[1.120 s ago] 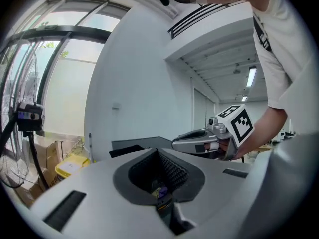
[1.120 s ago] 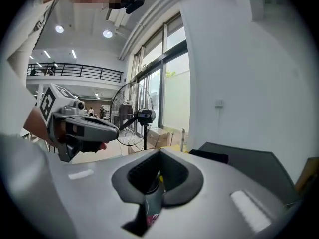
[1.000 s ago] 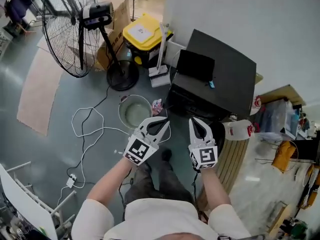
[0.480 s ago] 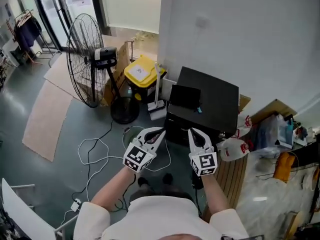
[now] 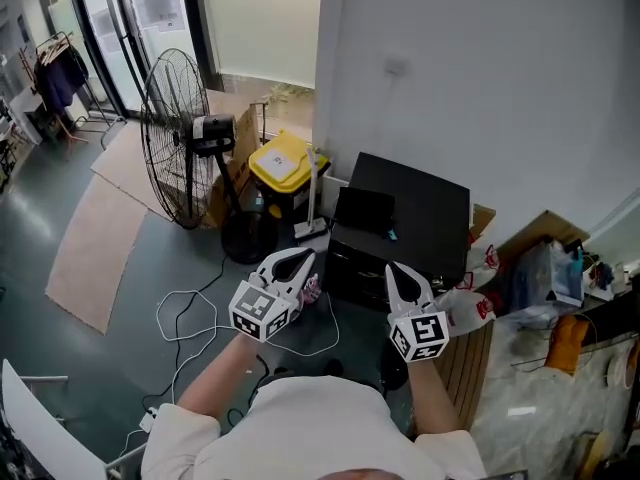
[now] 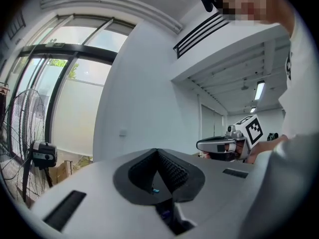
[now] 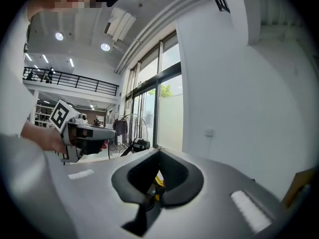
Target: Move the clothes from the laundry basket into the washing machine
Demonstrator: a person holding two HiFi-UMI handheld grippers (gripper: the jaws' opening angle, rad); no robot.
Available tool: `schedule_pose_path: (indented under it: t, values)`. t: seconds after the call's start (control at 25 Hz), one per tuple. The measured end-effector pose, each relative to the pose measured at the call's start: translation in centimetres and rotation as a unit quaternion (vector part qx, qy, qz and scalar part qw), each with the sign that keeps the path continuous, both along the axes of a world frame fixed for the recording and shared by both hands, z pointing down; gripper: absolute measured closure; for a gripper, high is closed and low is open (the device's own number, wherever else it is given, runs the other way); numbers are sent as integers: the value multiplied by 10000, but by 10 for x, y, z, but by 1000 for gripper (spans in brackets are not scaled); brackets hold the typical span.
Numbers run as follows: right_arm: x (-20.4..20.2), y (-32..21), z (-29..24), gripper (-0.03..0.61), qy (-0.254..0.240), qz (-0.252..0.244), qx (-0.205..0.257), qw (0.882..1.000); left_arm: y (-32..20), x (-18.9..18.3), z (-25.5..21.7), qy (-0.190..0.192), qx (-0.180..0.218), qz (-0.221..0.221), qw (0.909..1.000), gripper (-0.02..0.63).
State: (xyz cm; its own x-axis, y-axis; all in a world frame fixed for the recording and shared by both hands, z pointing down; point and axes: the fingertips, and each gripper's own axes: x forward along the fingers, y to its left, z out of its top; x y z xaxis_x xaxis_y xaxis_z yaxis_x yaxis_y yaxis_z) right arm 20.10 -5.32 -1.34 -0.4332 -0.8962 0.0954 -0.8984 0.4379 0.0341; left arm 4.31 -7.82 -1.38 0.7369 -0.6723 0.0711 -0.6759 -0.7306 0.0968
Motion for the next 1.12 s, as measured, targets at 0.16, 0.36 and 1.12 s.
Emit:
schedule_pose_path:
  t: [0.16, 0.36, 1.12]
  values:
    - [9, 8, -2, 568, -79, 56, -145, 9998, 0, -5, -10, 47, 26, -44, 10000, 607]
    - [22, 18, -3, 568, -61, 185, -93, 9998, 6, -10, -7, 116, 34, -130, 9998, 607]
    - [46, 12, 7, 568, 23, 498, -112, 9987, -11, 1, 9, 136, -73, -148, 9998, 607]
